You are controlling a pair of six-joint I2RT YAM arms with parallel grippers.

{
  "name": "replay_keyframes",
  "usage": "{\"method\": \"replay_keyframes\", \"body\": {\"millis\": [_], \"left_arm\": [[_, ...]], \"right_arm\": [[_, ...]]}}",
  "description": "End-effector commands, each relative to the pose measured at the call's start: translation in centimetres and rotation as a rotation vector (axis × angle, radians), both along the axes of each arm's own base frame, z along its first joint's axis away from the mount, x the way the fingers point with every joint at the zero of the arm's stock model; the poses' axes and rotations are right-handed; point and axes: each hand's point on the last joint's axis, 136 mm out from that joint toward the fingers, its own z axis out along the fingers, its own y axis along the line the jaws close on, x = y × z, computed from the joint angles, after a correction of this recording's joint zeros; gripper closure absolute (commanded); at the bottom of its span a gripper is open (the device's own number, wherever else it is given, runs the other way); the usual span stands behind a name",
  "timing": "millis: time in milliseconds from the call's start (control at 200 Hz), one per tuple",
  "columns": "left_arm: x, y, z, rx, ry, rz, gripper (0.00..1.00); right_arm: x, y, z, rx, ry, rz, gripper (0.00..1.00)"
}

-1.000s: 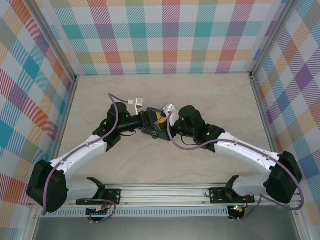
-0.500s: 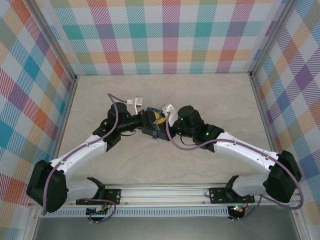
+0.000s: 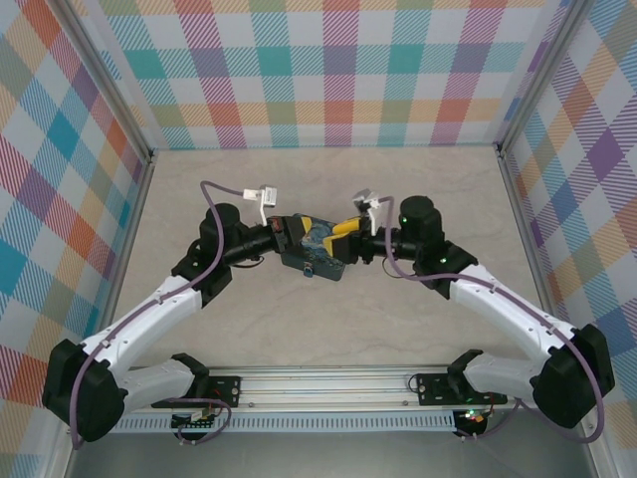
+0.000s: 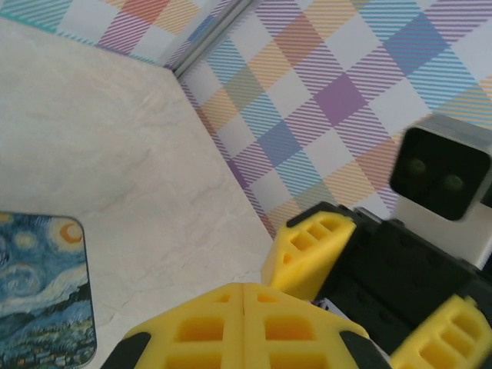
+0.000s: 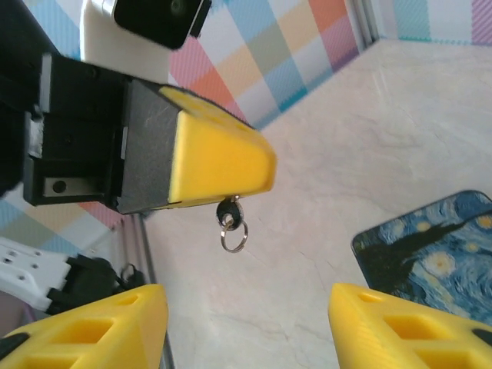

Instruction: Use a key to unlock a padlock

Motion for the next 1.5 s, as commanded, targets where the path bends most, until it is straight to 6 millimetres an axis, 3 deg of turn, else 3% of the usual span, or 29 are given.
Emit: {"method": "replay_keyframes", "body": {"millis": [0, 125, 230, 605, 1495], "left_arm": [[-0.9, -0.8, 4.7, -0.018, -0.201, -0.077, 1.0], [-0.8, -1.4, 6.6, -0.026, -0.248, -0.1, 1.0], [-0.6, -2.0, 7.5, -0.035, -0.261, -0.117, 1.0], [-0.8, -3.3, 7.3, -0.031, -0.25, -0.143, 1.0], [-0.5, -3.3, 7.1, -0.032, -0.237, -0.127, 1.0]], "right_arm": [[-2.0, -0.3, 5.1, 0.226, -0.021, 0.134, 0.42], [-2.6, -0.2, 7.2, 0.306, -0.048, 0.204, 0.42], [-2.3, 0.5, 7.2, 0.314, -0.018, 0.239, 0.44], [-0.9, 1.7, 7.0, 0.354, -0.01, 0.251, 0.48], [0.4, 2.3, 6.2, 0.348, 0.037, 0.218, 0.9]]}}
